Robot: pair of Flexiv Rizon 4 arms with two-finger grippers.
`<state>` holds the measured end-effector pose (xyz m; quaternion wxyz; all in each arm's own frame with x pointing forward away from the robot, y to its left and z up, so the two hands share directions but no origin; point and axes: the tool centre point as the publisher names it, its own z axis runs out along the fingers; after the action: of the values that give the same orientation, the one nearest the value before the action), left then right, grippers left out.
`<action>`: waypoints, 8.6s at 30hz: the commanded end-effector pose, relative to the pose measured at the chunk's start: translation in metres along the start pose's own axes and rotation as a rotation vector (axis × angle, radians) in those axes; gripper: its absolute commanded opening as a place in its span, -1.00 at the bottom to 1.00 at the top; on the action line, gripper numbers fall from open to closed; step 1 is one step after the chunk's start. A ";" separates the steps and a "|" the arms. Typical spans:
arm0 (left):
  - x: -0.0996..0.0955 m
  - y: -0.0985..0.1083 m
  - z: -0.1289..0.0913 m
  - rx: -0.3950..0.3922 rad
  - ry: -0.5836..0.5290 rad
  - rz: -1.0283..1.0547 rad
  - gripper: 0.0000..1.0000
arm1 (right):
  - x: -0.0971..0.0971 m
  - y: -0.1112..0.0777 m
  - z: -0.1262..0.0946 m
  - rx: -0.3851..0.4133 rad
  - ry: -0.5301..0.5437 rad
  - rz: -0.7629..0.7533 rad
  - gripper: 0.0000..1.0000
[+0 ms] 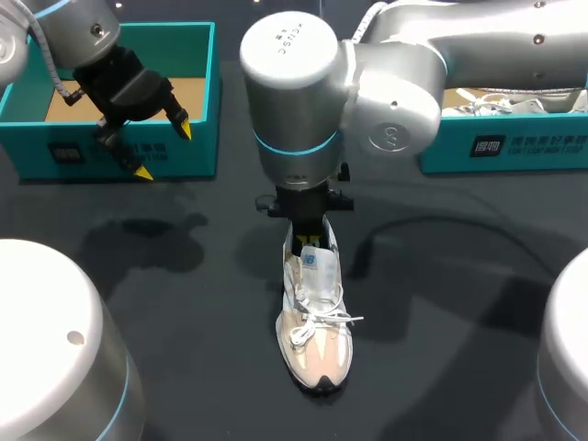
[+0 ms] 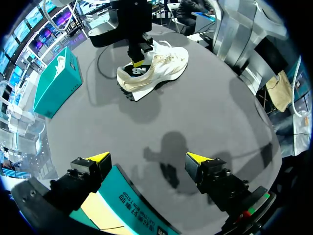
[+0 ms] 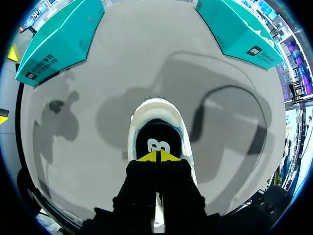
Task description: Take the shoe out of the shoebox, open the shoe tongue, remove and reinsert the insole, then place the shoe into the shoebox
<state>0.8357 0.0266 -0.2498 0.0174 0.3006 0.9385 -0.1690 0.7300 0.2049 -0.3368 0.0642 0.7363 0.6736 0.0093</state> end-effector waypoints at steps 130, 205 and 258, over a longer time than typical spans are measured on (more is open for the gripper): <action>0.001 0.000 -0.001 -0.002 0.000 0.000 1.00 | -0.005 -0.016 0.023 0.367 0.055 -0.130 -0.58; 0.001 0.000 -0.001 -0.002 0.000 0.000 1.00 | -0.015 -0.044 -0.005 0.334 0.039 -0.095 0.79; 0.001 0.000 -0.001 -0.002 0.000 0.000 1.00 | -0.029 -0.111 -0.034 0.175 0.115 -0.188 0.73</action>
<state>0.8356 0.0268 -0.2497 0.0174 0.3006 0.9385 -0.1691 0.6231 0.1881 -0.3200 -0.0498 0.6689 0.7415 -0.0194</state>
